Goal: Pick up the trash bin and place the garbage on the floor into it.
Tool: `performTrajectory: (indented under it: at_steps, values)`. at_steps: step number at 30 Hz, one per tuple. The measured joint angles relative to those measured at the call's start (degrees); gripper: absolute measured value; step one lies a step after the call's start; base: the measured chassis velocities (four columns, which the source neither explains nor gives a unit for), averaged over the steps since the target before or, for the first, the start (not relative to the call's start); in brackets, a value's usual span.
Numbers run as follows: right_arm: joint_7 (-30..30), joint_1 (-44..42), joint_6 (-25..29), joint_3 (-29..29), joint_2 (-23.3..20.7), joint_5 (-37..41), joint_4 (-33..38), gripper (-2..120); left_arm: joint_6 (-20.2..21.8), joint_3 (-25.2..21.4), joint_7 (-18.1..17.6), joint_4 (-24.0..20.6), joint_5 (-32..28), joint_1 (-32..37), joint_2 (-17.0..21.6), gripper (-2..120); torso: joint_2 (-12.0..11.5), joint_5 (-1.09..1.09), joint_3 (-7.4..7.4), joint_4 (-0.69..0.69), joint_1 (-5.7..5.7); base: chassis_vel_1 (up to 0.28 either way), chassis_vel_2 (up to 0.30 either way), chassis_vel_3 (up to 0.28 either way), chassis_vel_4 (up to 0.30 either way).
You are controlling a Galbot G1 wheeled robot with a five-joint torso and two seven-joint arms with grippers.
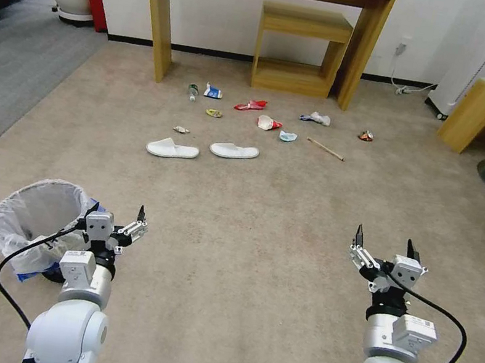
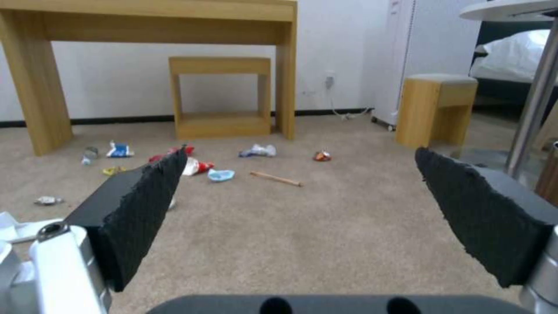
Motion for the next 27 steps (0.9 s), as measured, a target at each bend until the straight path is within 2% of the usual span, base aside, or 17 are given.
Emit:
performTrajectory:
  at_steps: [6,9,14,21,27]
  values:
    - [-0.2,0.1,1.1,0.1,0.0,0.2,-0.4,100,-0.1,0.0,0.0,0.1,0.2,0.0,0.0,100,0.0,0.00,0.00,0.00,0.00,0.000,0.000,0.000,0.000]
    - [-1.5,0.5,3.8,0.3,0.0,0.1,-1.2,100,-0.1,0.0,0.0,0.4,0.3,0.0,0.0,100,0.0,0.00,0.00,0.00,0.00,0.000,0.000,0.000,0.000]
    - [-1.9,0.6,5.5,0.5,-0.1,-0.1,-1.6,100,-0.3,0.1,0.0,1.0,0.7,-0.1,0.0,100,0.0,0.00,0.00,0.00,0.00,0.000,0.000,0.000,0.000]
    - [-1.8,0.8,5.8,0.6,-0.2,0.1,-1.8,100,-0.4,0.3,0.1,1.3,0.9,-0.2,0.0,100,0.0,0.00,0.00,0.00,0.00,0.000,0.000,0.000,0.000]
    - [-1.7,0.6,4.0,0.8,-0.2,0.4,-1.1,100,-0.5,0.3,0.1,1.3,0.9,-0.2,0.0,100,0.0,0.00,0.00,0.00,0.00,0.000,0.000,0.000,0.000]
